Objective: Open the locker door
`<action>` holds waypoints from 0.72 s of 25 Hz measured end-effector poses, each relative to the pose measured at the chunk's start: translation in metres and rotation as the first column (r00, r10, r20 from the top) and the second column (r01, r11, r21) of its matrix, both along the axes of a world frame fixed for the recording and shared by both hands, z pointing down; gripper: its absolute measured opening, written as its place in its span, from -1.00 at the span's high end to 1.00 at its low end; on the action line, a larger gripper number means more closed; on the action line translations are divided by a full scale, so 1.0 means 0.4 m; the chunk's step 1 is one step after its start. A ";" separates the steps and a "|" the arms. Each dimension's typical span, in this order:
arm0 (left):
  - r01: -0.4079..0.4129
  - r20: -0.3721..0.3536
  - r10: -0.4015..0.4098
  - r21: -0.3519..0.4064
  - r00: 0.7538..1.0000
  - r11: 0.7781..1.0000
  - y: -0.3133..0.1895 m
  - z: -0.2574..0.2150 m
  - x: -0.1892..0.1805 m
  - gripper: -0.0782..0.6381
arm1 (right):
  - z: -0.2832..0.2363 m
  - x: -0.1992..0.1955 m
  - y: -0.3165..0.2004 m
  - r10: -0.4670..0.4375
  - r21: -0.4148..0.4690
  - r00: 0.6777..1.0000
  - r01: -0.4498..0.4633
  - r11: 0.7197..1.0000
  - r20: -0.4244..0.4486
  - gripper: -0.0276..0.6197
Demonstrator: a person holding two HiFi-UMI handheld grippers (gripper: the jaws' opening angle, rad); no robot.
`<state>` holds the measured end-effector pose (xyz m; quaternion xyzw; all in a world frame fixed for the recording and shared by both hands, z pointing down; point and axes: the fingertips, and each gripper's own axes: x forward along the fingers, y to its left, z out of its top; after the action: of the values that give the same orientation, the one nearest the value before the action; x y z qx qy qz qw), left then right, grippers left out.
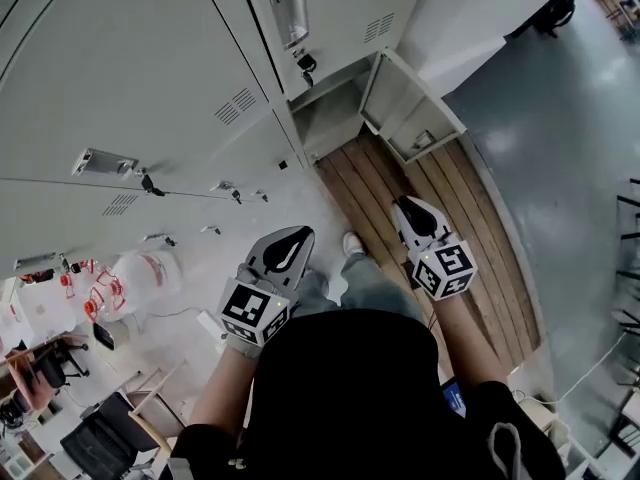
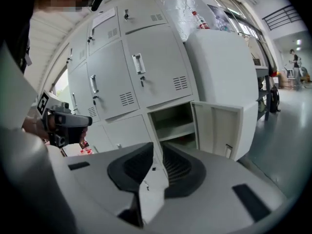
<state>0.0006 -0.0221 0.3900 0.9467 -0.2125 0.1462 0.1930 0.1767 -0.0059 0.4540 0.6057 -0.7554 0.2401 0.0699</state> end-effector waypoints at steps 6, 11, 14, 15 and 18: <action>0.002 -0.038 -0.001 0.025 0.999 1.000 -0.025 -0.056 -0.011 0.70 | -0.118 -0.135 0.004 -0.127 0.045 0.992 0.125 0.991 0.029 0.68; -0.021 -0.058 0.023 0.043 0.998 0.999 -0.019 -0.100 -0.015 0.70 | -0.191 -0.194 0.014 -0.172 0.080 0.984 0.168 0.982 0.042 0.68; -0.031 -0.058 0.035 0.056 0.998 0.998 -0.016 -0.114 -0.014 0.70 | -0.222 -0.206 0.012 -0.181 0.097 0.983 0.176 0.980 0.042 0.68; -0.034 -0.057 0.038 0.060 0.998 0.998 -0.014 -0.118 -0.014 0.70 | -0.231 -0.210 0.013 -0.184 0.101 0.982 0.180 0.979 0.041 0.68; -0.035 -0.064 0.039 0.064 0.997 0.997 -0.009 -0.132 -0.017 0.70 | -0.244 -0.220 0.020 -0.190 0.113 0.981 0.184 0.976 0.045 0.68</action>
<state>-0.0061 -0.0257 0.3370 0.9603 -0.1931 0.1121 0.1674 0.0888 0.0023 0.3563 0.5280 -0.8225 0.2078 0.0383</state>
